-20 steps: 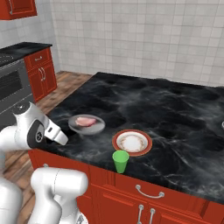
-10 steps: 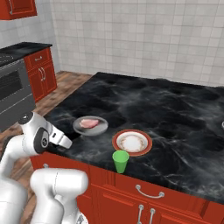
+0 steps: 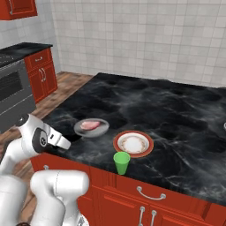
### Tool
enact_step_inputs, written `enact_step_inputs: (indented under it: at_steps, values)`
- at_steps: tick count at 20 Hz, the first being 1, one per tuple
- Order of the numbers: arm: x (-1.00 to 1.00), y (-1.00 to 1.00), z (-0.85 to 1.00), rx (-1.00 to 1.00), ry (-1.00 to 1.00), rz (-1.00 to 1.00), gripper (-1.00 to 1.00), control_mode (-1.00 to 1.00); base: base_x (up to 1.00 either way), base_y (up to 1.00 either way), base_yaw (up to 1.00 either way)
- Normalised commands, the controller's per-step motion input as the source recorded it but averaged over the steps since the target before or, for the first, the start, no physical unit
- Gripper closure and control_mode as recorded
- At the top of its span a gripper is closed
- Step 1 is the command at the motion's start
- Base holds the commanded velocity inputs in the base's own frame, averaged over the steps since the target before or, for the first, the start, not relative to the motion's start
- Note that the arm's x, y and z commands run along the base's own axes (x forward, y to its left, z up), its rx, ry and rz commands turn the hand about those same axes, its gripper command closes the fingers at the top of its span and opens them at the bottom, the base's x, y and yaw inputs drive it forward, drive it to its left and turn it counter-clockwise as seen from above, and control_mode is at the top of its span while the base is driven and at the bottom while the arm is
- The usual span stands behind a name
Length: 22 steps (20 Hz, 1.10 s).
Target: Pick up the pan with the steak in it and place it on the dining table. Then place the steak on the plate.
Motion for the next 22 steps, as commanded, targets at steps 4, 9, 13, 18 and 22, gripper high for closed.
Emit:
enact_step_inputs:
  at_steps: [4, 9, 13, 18, 22]
  values:
    - [0.00, 0.00, -0.16, -0.02, 0.04, 0.00, 1.00, -1.00, 0.00, 0.00, 0.00]
    - [0.00, 0.00, -0.34, -0.01, 0.05, 0.00, 1.00, -1.00, 0.00, 0.00, 0.00]
    - [0.02, 0.00, -0.33, 0.00, 0.02, 0.00, 1.00, -1.00, 0.00, 0.00, 0.00]
    - [0.19, 0.00, -0.26, 0.00, 0.00, 0.00, 1.00, -1.00, 0.00, 0.00, 0.00]
    - [0.12, -0.03, -0.17, 0.00, 0.00, 0.00, 1.00, -1.00, 0.00, 0.00, 0.00]
